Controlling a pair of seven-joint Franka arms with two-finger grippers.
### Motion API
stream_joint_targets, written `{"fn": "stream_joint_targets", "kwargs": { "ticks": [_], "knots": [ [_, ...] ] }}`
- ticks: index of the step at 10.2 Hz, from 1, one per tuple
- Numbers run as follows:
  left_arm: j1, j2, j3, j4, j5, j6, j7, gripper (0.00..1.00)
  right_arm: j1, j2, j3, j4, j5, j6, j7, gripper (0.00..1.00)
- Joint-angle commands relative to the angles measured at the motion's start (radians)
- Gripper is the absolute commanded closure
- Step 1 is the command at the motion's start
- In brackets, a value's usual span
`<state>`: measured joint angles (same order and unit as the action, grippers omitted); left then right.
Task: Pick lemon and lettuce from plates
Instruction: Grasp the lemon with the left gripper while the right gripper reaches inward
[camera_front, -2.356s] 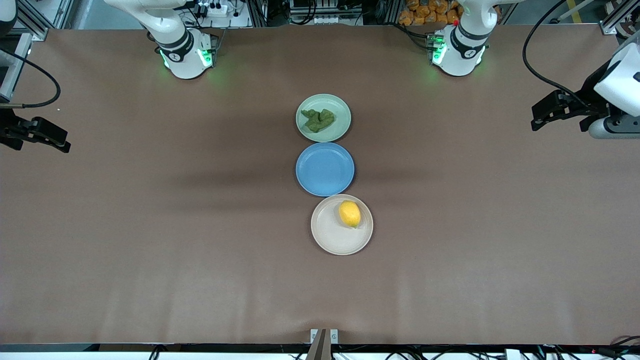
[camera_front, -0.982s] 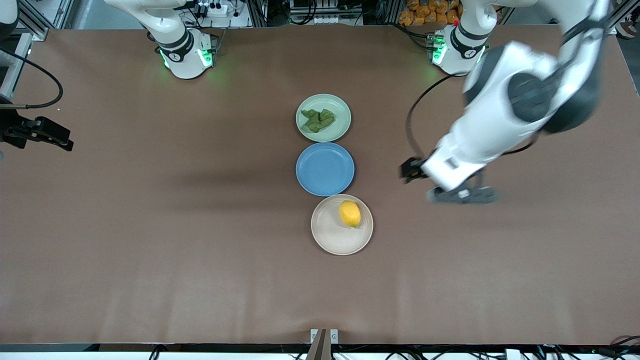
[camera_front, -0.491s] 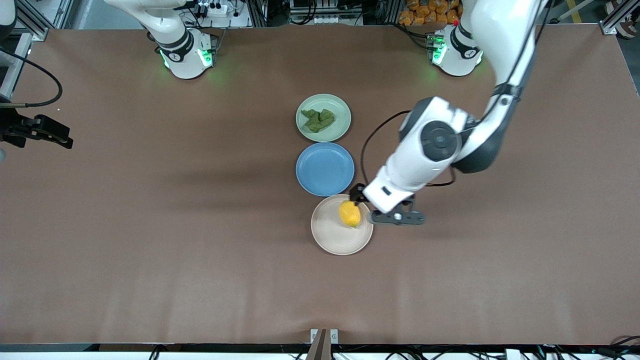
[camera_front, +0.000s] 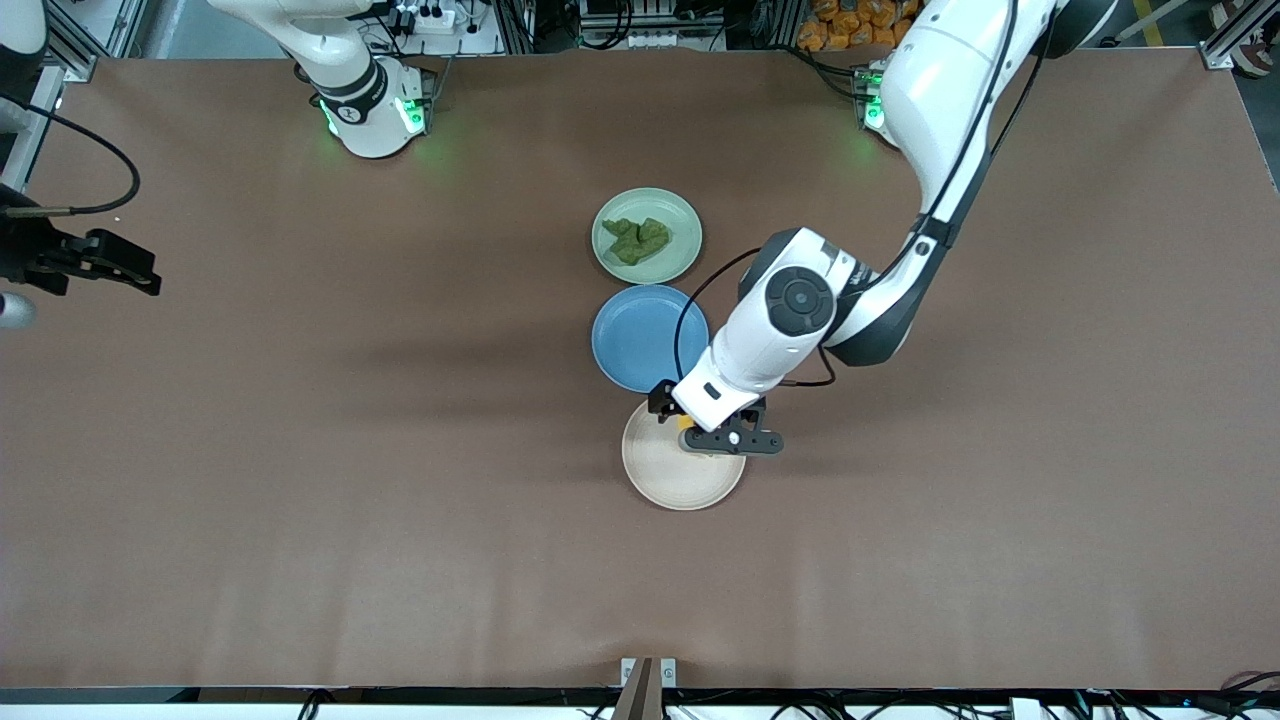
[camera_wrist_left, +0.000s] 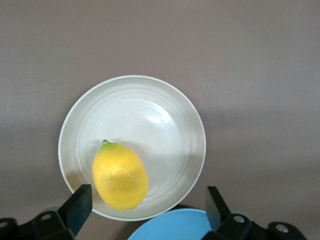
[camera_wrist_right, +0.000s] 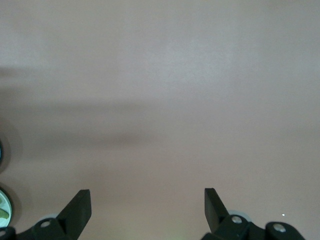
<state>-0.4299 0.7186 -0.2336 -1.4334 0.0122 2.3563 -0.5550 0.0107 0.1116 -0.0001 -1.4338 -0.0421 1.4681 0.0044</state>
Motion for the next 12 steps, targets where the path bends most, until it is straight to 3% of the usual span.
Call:
{"fn": "stream_joint_targets", "kwargs": {
  "ticks": [1,5,7,11,12],
  "knots": [
    [-0.013,0.031,0.014,0.024,0.087,0.000,-0.025,0.00,0.008,-0.006,0.058,-0.037,0.011,0.003,0.104,0.00],
    [-0.024,0.099,0.019,0.025,0.098,0.004,-0.080,0.00,0.009,-0.004,0.159,-0.128,0.011,0.096,0.264,0.00],
    [-0.072,0.114,0.078,0.025,0.097,0.014,-0.100,0.00,0.012,-0.004,0.195,-0.177,0.010,0.161,0.330,0.00],
    [-0.092,0.137,0.089,0.028,0.094,0.015,-0.187,0.00,0.026,0.043,0.297,-0.233,0.010,0.263,0.512,0.00],
    [-0.096,0.137,0.089,0.027,0.095,0.015,-0.189,0.06,0.026,0.043,0.322,-0.275,0.010,0.321,0.557,0.00]
  ]
}}
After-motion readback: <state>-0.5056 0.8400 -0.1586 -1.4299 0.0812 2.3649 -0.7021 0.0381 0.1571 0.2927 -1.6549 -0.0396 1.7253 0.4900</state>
